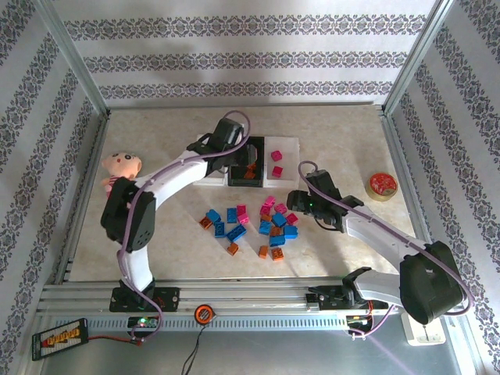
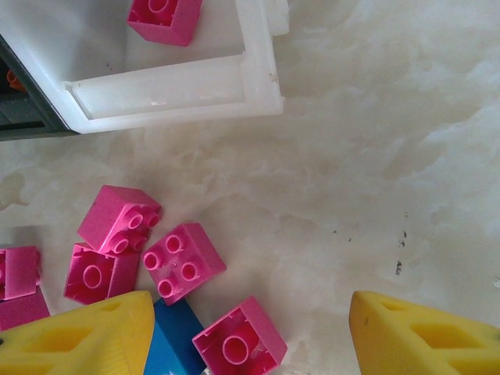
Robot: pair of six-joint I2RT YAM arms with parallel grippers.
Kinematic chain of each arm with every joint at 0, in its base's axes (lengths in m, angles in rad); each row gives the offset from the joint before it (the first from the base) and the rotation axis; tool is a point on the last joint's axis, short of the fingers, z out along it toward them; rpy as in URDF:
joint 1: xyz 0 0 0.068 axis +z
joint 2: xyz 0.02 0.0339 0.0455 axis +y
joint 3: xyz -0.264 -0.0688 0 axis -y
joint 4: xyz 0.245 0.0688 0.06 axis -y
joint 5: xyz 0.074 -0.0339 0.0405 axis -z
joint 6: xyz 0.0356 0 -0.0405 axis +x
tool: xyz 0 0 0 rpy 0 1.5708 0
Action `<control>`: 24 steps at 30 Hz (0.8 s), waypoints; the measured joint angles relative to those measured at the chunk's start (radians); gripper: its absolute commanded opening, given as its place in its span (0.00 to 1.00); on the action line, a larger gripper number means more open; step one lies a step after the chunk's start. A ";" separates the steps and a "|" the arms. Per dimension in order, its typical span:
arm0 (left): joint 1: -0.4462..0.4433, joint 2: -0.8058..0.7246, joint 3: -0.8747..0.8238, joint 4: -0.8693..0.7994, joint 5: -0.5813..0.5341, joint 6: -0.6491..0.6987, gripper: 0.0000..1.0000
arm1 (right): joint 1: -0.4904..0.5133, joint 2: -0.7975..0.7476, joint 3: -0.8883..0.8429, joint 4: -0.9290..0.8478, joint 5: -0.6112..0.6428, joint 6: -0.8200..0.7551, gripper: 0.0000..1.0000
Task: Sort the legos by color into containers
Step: Place the lego in the container.
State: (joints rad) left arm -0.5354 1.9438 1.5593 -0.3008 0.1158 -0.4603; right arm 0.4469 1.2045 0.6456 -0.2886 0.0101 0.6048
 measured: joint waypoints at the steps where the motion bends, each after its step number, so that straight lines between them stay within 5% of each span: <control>1: 0.000 0.025 0.025 -0.006 -0.008 0.007 0.35 | 0.000 -0.002 -0.001 -0.002 0.000 0.000 0.67; 16: 0.000 0.134 0.134 -0.077 -0.032 0.035 0.68 | -0.010 -0.032 -0.001 -0.011 0.000 0.000 0.68; 24: 0.000 -0.128 -0.100 -0.006 0.054 -0.010 0.76 | -0.011 -0.026 -0.001 -0.010 -0.017 0.000 0.68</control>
State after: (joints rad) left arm -0.5358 1.8156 1.4593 -0.3065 0.1696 -0.4706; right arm 0.4355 1.1790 0.6449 -0.2989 -0.0071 0.6044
